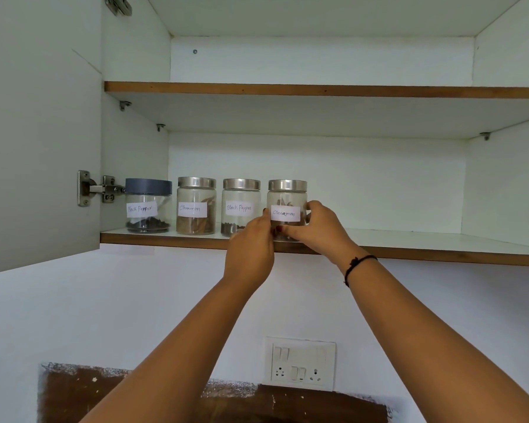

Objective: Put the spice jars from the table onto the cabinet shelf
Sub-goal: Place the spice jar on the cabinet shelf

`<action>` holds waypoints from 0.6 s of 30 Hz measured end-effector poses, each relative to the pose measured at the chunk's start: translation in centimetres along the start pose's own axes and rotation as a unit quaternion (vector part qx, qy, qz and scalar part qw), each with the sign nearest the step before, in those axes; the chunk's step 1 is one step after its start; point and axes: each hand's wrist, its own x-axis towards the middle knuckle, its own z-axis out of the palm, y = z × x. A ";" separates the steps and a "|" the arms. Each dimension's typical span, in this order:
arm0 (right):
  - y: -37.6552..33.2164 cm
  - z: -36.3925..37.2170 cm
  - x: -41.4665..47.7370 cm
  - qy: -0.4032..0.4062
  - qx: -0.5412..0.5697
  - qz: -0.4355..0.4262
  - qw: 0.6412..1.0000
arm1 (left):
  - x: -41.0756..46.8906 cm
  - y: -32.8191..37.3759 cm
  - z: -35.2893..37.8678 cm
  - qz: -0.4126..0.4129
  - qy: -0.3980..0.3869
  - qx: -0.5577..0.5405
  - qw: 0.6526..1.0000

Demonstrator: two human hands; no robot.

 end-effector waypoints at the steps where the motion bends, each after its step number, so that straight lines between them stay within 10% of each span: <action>1: 0.1 0.0 0.2 -0.001 -0.005 0.004 1.000 | 0.2 0.0 -0.1 -0.007 -0.008 0.011 1.000; 12: 0.0 0.1 0.9 -0.009 0.030 0.031 0.999 | 0.7 -0.1 -2.1 -0.035 -0.087 -0.065 0.993; 18: -1.4 0.2 0.4 0.221 -0.029 -0.108 0.969 | 1.9 -4.2 -8.5 -0.038 0.107 -0.046 0.992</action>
